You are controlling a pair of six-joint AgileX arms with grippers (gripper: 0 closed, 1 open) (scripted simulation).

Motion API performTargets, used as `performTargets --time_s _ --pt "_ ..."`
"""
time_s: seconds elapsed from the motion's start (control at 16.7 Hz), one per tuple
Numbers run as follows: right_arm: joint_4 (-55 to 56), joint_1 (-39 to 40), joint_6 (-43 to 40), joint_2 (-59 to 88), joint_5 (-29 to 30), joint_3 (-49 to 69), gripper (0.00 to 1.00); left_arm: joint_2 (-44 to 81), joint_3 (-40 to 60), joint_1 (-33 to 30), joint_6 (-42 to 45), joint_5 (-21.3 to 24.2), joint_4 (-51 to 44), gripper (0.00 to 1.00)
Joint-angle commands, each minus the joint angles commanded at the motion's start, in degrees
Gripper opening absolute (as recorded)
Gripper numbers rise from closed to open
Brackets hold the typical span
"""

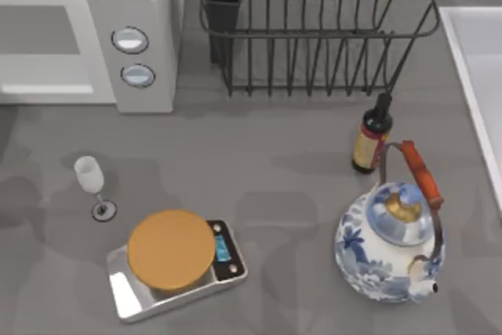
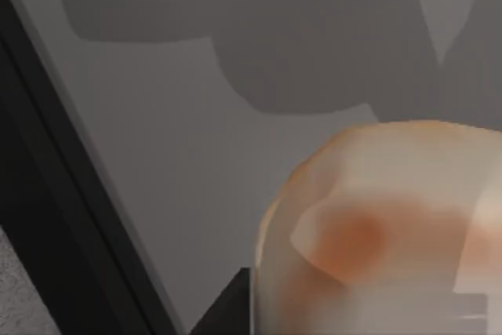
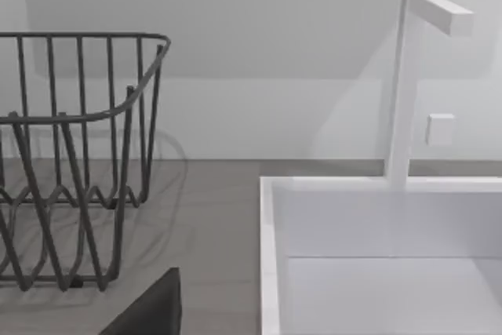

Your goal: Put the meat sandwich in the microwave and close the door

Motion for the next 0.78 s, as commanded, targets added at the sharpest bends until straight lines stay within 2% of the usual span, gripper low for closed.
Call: performTargets --time_s 0.3,0.78 --pt "0.0 0.0 0.0 0.0 0.0 0.0 1.0 2.8 -4.0 -1.7 -9.9 4.8 23.6 0.0" --pt "0.0 0.0 0.0 0.0 0.0 0.0 1.0 11.8 -13.8 -3.3 -25.8 12.3 77.1 0.0"
